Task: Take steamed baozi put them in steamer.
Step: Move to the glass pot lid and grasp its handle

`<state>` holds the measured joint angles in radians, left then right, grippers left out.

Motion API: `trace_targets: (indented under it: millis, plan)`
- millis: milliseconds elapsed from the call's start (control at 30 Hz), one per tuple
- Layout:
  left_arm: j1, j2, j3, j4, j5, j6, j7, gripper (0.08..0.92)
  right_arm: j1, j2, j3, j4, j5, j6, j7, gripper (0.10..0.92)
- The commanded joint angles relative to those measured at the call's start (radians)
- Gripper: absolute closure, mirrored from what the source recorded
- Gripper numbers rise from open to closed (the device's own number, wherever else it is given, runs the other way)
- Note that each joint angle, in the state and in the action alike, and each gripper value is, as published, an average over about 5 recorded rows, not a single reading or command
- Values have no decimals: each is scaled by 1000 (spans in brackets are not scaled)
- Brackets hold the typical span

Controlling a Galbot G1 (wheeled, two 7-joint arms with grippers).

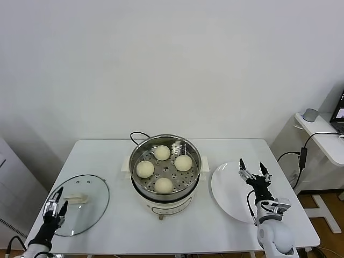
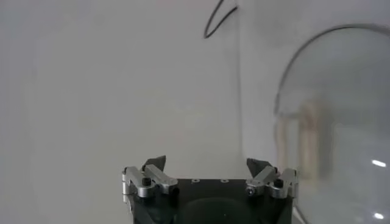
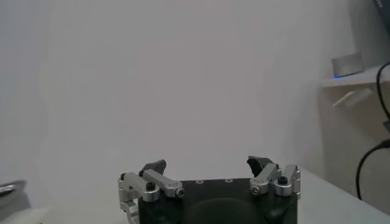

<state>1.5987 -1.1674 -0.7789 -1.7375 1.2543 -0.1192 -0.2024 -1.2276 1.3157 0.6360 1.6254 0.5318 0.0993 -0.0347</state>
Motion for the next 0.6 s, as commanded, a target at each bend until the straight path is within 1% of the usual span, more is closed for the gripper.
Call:
trace_targets:
  millis: [33,267,600]
  plan:
    - [-20,25,42,71,-17,24,15,177,-4,10,3,-16,-16,5,8,203]
    - [-51,2,62,79,-52,117,21,177,-2,22,-1,-25,-32,8,6,203]
    - [-92,-12,69,105,-52,131,1,177,0,29,-7,-33,-39,11,8,203]
